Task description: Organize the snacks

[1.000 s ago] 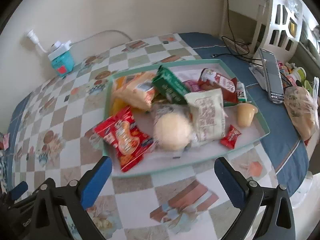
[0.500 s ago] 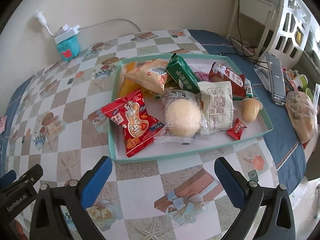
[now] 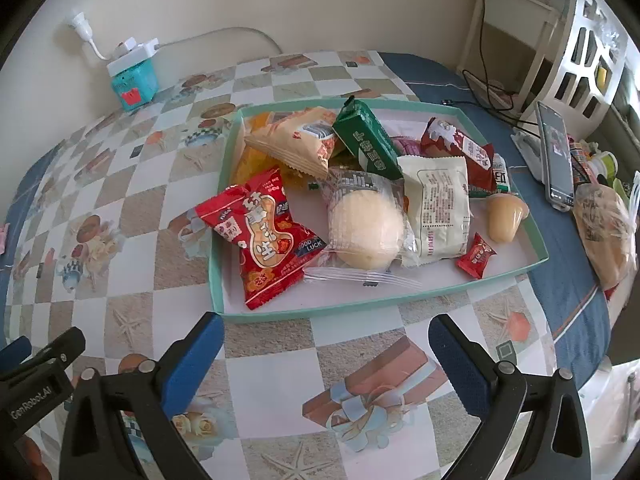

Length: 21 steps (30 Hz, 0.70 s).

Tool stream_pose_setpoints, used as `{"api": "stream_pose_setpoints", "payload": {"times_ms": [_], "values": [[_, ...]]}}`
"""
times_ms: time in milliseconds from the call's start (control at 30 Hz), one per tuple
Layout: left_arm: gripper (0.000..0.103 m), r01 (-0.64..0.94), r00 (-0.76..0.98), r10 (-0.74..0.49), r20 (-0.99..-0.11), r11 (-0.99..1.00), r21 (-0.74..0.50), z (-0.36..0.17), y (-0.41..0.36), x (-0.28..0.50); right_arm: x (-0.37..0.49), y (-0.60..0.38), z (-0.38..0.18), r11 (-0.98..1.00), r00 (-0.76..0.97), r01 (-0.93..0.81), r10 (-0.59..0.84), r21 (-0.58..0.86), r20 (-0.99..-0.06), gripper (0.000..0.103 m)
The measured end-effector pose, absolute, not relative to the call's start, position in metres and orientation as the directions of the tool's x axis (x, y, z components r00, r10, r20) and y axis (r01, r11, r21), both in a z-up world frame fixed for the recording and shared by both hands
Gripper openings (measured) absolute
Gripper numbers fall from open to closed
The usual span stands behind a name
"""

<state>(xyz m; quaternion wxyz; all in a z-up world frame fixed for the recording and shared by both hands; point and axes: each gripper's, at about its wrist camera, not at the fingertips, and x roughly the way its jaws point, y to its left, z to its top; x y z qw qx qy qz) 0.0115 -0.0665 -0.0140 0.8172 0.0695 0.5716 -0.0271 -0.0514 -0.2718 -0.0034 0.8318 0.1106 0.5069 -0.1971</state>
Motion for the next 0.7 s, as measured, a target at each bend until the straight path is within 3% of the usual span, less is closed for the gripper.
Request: {"api": "stream_pose_setpoints", "payload": {"times_ms": [700], "values": [[0.096, 0.120, 0.342, 0.035, -0.939, 0.989, 0.080, -0.0145, -0.0640, 0.0146, -0.0472, -0.2689, -0.0101, 0.903, 0.386, 0.429, -0.219, -0.035, -0.896, 0.103]]}}
